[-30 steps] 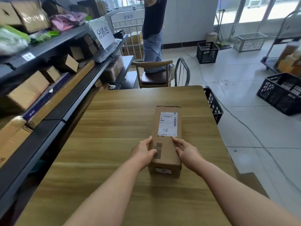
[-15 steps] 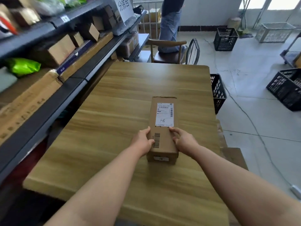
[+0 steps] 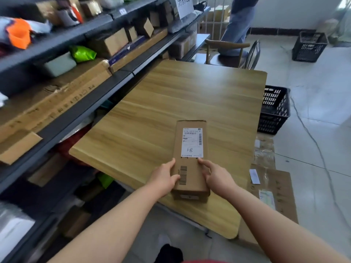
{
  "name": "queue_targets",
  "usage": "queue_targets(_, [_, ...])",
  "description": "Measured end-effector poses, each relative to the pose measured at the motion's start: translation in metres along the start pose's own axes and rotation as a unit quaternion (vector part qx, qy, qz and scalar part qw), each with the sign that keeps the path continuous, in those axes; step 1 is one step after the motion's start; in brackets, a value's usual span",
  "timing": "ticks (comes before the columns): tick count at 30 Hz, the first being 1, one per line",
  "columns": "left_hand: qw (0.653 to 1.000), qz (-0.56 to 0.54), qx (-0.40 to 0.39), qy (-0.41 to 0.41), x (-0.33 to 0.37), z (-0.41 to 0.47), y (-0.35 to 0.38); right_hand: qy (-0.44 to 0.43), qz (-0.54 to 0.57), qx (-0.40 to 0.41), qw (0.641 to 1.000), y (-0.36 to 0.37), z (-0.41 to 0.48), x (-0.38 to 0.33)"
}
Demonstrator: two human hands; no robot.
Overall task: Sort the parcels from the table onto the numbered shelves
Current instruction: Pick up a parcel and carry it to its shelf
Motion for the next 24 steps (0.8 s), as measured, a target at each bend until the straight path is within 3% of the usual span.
queue_targets(4, [1.000, -0.009, -0.013, -0.014, 0.000, -0.001, 0.002, -0.004, 0.029, 0.000, 1.000, 0.005, -0.008, -0.001])
queue_targets(9, [0.989, -0.132, -0.050, -0.040, 0.002, 0.017, 0.021, 0.024, 0.083, -0.008, 0.996, 0.014, -0.017, -0.003])
queue_targets(20, [0.991, -0.113, -0.067, -0.021, -0.013, 0.029, 0.029, 0.051, 0.081, 0.028, 0.995, 0.024, -0.016, 0.001])
queue_targets(24, [0.985, -0.158, -0.062, -0.041, -0.015, 0.025, 0.031, 0.040, 0.092, 0.023, 0.995, 0.026, -0.014, 0.001])
Point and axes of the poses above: each hand's wrist, its own z-axis towards the middle knuckle, its own y-axis out of the palm, x = y × z, the point moved 10 cm from there along z, towards the middle knuckle, and after that the axes turned 5 degrees about y, right-handed, at the moved point
